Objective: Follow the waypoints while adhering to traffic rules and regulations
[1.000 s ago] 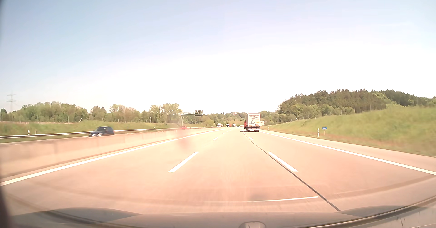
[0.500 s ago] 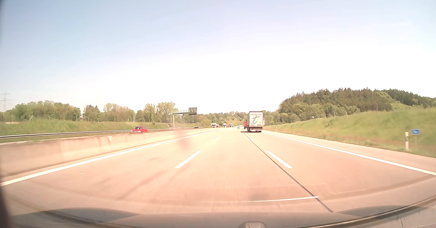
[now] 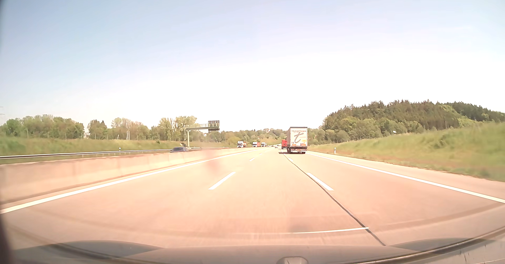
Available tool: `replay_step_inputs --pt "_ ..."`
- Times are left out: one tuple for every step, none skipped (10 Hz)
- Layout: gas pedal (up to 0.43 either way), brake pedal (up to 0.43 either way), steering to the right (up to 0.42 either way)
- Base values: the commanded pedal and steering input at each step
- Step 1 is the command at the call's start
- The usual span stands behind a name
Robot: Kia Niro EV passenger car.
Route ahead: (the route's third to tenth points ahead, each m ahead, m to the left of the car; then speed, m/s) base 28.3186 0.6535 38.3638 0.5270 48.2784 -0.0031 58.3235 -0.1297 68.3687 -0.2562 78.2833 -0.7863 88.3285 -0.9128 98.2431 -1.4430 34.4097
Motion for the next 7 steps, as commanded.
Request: replay_step_inputs --pt "0.000 0.000 0.000" --pt "0.000 0.000 0.000" --pt "0.000 0.000 0.001" --pt "0.000 0.000 0.001" --pt "0.000 0.000 0.001" --pt "0.000 0.000 0.001" --pt "0.000 0.000 0.002"
